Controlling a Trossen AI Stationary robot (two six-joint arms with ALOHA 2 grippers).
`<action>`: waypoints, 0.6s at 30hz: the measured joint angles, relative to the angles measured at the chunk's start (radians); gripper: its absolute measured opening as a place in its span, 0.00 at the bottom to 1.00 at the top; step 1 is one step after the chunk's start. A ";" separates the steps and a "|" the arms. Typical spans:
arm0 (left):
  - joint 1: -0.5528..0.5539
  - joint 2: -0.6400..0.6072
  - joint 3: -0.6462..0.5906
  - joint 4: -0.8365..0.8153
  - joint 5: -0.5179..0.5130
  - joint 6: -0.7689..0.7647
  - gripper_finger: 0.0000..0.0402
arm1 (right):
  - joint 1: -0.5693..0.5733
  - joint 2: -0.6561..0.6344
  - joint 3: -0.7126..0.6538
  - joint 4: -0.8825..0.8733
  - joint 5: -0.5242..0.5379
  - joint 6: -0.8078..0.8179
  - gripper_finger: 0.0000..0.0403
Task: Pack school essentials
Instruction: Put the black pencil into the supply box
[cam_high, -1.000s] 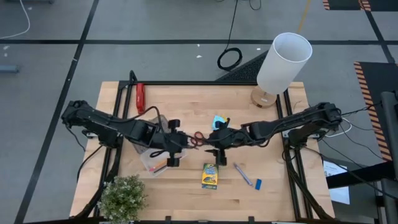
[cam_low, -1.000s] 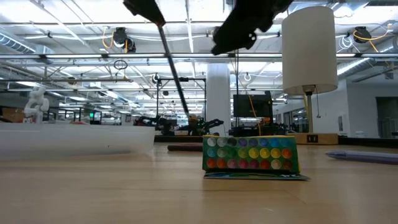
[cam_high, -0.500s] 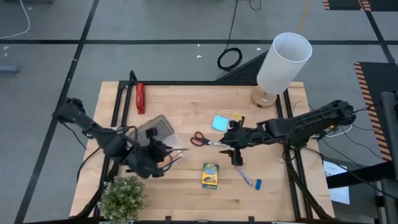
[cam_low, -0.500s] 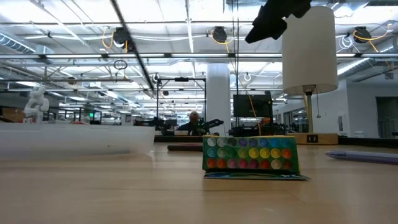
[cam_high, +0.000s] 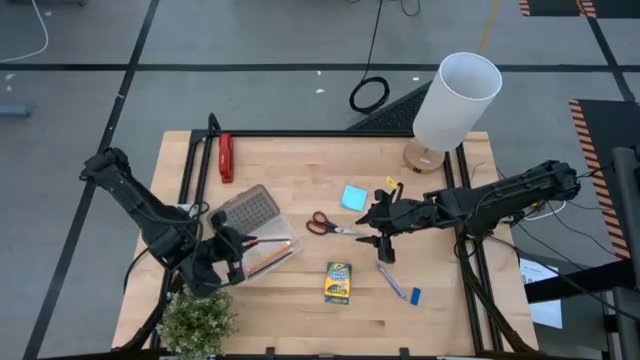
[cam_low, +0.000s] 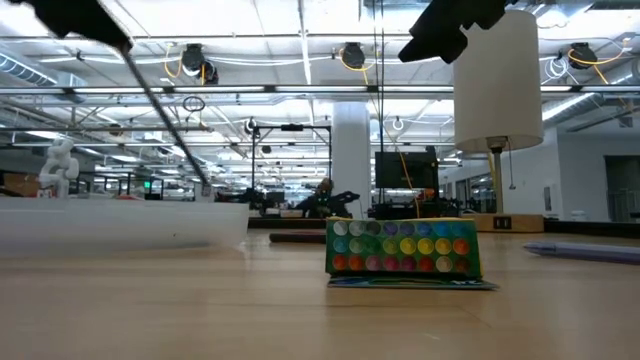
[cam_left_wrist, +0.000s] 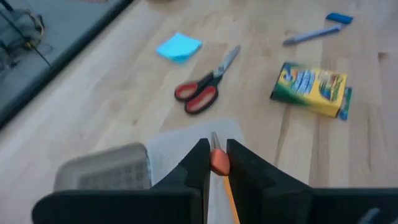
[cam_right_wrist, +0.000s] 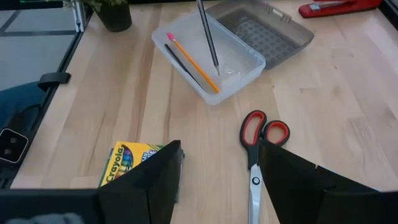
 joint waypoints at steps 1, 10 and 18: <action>-0.007 -0.006 -0.028 0.018 0.000 -0.017 0.11 | 0.000 0.000 0.000 0.004 0.001 -0.002 0.51; -0.025 -0.018 -0.190 0.226 -0.019 -0.060 0.12 | 0.000 0.000 0.000 0.004 0.002 0.001 0.51; -0.024 -0.018 -0.253 0.320 -0.062 -0.059 0.12 | 0.000 0.000 0.000 0.003 0.002 0.001 0.51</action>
